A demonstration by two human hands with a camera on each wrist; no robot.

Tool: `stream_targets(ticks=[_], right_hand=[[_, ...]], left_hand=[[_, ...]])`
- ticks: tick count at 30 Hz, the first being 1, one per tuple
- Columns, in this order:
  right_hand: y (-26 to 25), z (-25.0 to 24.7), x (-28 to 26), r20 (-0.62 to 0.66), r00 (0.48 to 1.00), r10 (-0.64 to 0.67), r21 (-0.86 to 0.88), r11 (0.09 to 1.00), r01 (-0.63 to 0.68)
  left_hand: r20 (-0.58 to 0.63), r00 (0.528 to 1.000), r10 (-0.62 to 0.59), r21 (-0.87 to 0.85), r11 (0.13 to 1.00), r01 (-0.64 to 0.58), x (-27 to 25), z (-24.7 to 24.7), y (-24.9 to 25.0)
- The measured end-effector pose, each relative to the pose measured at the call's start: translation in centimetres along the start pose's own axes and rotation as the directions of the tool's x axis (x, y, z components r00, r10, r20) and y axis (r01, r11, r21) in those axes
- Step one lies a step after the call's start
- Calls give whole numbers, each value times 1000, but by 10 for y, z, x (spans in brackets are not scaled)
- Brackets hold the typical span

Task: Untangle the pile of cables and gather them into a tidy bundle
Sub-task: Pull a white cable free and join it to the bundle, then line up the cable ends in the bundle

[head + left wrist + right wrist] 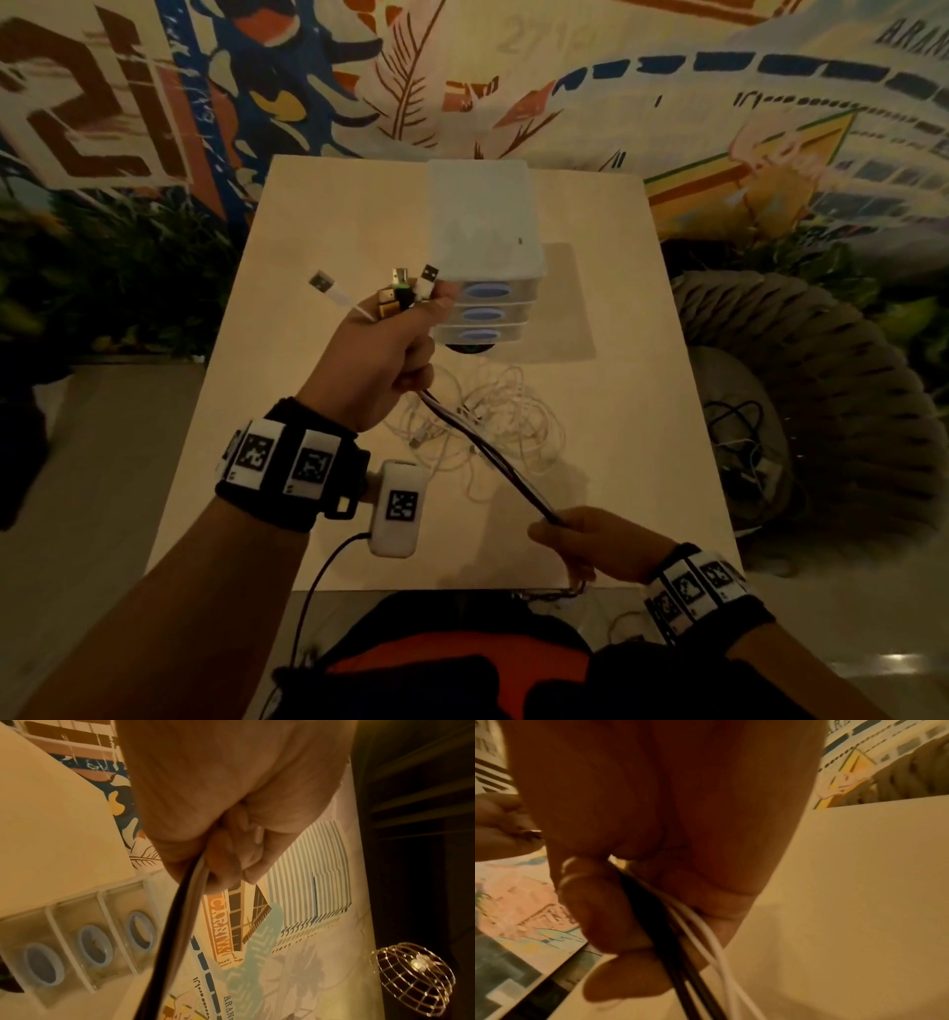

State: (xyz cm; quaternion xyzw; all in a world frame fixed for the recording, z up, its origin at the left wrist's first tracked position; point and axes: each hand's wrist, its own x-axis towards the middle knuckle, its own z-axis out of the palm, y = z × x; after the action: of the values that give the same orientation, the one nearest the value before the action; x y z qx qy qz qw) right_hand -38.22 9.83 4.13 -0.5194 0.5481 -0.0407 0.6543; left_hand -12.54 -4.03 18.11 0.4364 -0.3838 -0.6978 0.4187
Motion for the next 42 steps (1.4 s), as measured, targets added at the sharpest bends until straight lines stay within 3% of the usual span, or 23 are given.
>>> stream_targets(ticks=[6, 10, 15, 17, 18, 19, 20, 22, 24, 25, 27, 30, 34, 42], right_hand=[[70, -6, -27, -128, 977, 172, 83, 983, -162], [97, -1, -39, -109, 968, 226, -55, 971, -233], [55, -15, -55, -105, 964, 243, -416, 870, -265], [8, -33, -64, -178, 976, 125, -534, 821, -203], [-19, -40, -69, -227, 974, -4, -582, 802, -133], [-50, -45, -75, -272, 947, -172, -611, 791, -32], [-82, -47, -80, -308, 883, -354, -625, 775, 92], [-147, -46, -85, -324, 692, -645, -655, 681, 328], [-205, -40, -82, -256, 541, -801, -703, 539, 465], [-227, -36, -75, -210, 508, -835, -723, 483, 494], [-254, -30, -54, -103, 492, -864, -781, 377, 498], [-256, -31, -24, -32, 448, -893, -856, 256, 448], [-238, -40, -20, -225, 426, -877, -775, 425, 467], [-228, -36, -12, -268, 488, -831, -672, 524, 523]], left_hand=[[-28, 999, -33, -85, 996, 31, 7, -15, 6], [13, 999, -45, 2, 999, 45, 4, -8, -1], [111, 991, -78, 99, 993, 67, -7, 6, -3], [124, 989, -81, 127, 990, 65, -9, 10, -2], [127, 989, -77, 139, 989, 59, -11, 13, -2], [133, 989, -68, 148, 988, 48, -12, 16, -2], [140, 988, -61, 161, 986, 38, -14, 19, -2], [159, 986, -43, 198, 980, 11, -17, 27, -4], [189, 982, -7, 288, 956, -49, -21, 36, -6], [217, 976, 23, 364, 926, -103, -24, 39, -7], [251, 963, 95, 547, 807, -223, -28, 40, -7], [219, 972, 86, 639, 740, -210, -31, 37, -4], [211, 977, 41, 388, 914, -122, -29, 33, -4], [179, 976, 124, 356, 917, -182, -25, 38, -11]])
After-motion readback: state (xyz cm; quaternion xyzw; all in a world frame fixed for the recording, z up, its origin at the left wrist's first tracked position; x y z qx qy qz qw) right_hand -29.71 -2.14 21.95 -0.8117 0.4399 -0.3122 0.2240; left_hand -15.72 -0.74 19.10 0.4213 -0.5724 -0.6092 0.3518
